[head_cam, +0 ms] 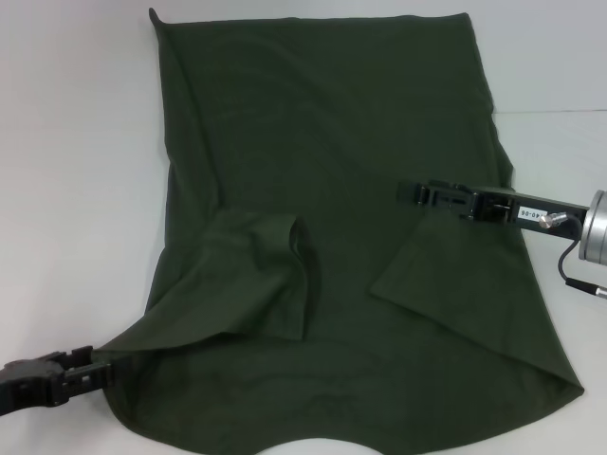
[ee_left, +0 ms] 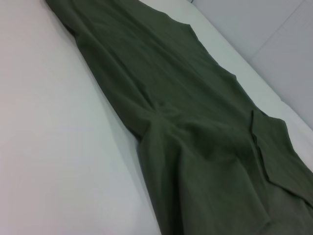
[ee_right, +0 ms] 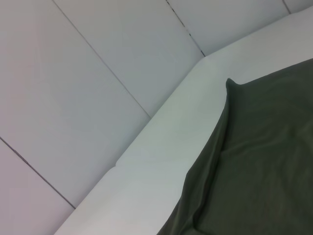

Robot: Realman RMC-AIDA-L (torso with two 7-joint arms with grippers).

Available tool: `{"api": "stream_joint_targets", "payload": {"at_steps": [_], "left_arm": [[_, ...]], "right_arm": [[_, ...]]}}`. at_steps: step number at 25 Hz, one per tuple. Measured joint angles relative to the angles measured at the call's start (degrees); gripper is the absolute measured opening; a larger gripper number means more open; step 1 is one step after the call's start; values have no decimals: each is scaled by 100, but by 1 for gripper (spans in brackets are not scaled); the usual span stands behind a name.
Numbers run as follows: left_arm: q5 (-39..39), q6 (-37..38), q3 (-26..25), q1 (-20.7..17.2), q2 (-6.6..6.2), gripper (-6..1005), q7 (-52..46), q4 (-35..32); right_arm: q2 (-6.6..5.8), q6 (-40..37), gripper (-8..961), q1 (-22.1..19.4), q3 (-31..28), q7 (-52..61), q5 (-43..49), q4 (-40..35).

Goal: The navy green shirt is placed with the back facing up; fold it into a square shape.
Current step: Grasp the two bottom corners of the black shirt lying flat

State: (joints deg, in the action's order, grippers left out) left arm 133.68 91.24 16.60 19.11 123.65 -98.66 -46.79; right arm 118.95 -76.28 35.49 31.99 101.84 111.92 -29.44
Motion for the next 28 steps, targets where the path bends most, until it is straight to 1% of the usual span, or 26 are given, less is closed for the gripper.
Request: {"api": "stream_joint_targets", "payload": {"at_steps": [11, 17, 22, 28], "left_arm": [[105, 25, 9, 97, -7, 867, -4, 21], [200, -43, 64, 175, -11, 717, -41, 21], [236, -94, 57, 198, -14, 474, -81, 1], [220, -98, 48, 199, -16, 299, -98, -6]], "right_arm": [[-4, -1, 922, -15, -6, -6, -12, 9], [-9, 2, 913, -18, -9, -7, -21, 6], [-13, -7, 906, -41, -9, -3, -31, 3], [-13, -14, 907, -51, -9, 0, -31, -1]]}}
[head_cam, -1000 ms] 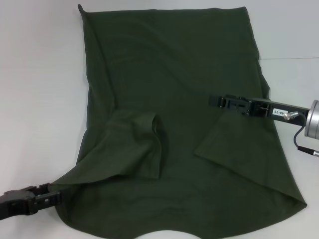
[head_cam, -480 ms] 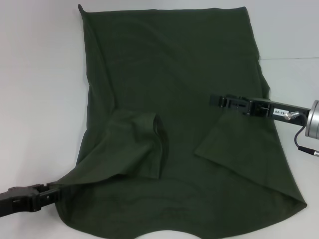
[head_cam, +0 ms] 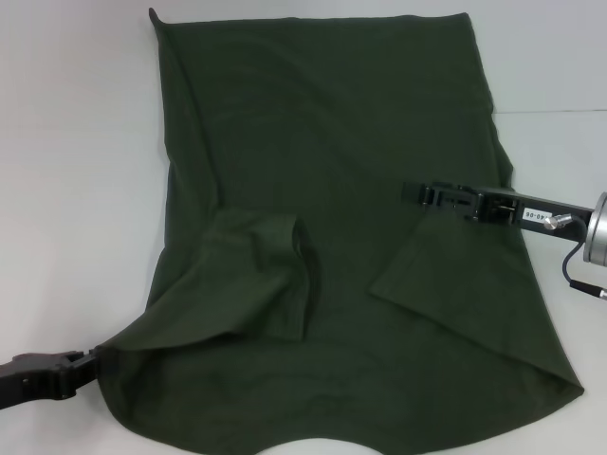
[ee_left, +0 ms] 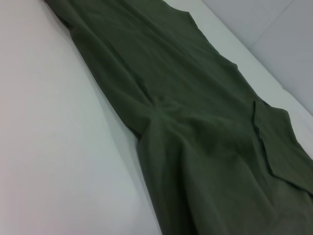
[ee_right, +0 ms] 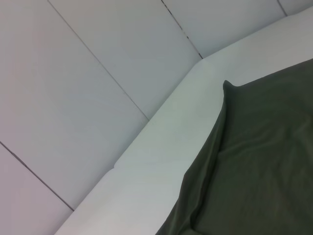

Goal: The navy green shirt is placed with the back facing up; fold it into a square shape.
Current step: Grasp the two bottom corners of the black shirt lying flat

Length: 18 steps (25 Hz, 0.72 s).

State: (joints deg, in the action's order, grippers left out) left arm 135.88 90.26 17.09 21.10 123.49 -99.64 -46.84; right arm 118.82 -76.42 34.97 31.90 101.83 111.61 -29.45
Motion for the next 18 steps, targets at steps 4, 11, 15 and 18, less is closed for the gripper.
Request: {"api": "stream_joint_targets", "payload": {"at_steps": [4, 11, 15, 18], "left_arm": [[-16, 0, 8, 0, 0, 170, -28, -9], [-44, 63, -2, 26, 0, 28, -82, -9], [-51, 109, -10, 40, 0, 28, -133, 3], [-53, 146, -20, 42, 0, 29, -143, 8]], "right_arm": [[-1, 9, 907, -9, 0, 1, 0, 0], [-232, 8, 904, -15, 124, 617, 365, -2], [-465, -181, 902, -24, 139, 1215, 801, -18], [-676, -607, 900, -154, 141, 1677, 1063, -98]]}}
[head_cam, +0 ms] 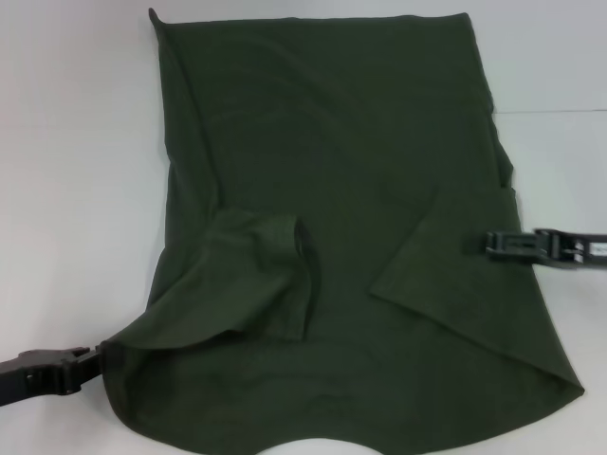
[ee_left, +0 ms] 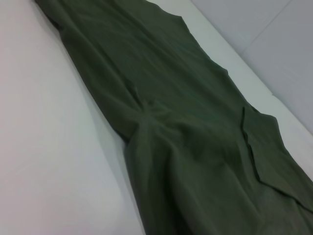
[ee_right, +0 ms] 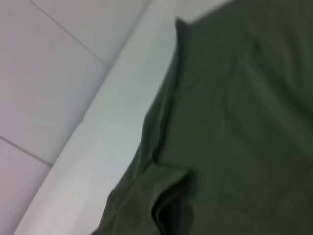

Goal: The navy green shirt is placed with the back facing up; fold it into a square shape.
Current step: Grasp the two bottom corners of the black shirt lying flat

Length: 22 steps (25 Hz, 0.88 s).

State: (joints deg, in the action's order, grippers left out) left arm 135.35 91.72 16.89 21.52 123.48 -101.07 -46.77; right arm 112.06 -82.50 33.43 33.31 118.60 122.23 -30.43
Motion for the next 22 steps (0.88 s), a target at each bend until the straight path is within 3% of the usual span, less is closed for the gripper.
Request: {"api": "stream_joint_targets", "payload": {"at_steps": [3, 12, 22], "left_arm": [[-9, -10, -12, -6, 0, 29, -20, 16], [-19, -54, -9, -21, 1, 28, -62, 21], [-18, -65, 33, 30, 18, 29, -62, 36]], "right_arm": [[-112, -394, 899, -268, -33, 293, 41, -200], [-281, -879, 894, -1050, -79, 687, 49, -523], [-250, -817, 889, -1309, -167, 796, 516, -453]]}}
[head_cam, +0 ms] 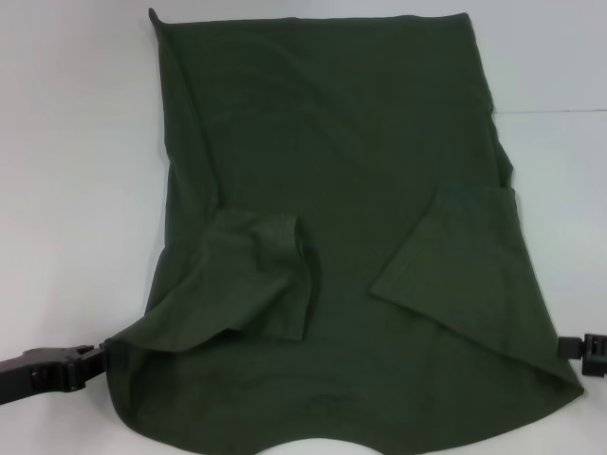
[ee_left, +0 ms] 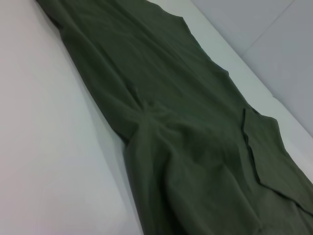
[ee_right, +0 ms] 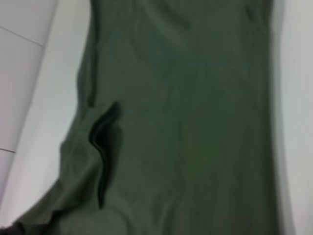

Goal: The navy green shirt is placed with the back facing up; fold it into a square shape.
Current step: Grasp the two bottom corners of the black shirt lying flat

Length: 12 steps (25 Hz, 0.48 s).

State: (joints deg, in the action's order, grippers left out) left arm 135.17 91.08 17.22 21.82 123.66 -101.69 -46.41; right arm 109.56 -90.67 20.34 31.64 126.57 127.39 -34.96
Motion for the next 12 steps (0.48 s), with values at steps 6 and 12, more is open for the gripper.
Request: {"api": "stream_joint_targets", "payload": {"at_steps": [6, 12], "left_arm": [[8, -3, 8, 11, -4, 28, 3, 14], [10, -3, 10, 16, -15, 28, 15, 52]], "right_arm": [[21, 29, 885, -8, -46, 33, 161, 68], [21, 31, 882, -24, -36, 53, 193, 83]]}}
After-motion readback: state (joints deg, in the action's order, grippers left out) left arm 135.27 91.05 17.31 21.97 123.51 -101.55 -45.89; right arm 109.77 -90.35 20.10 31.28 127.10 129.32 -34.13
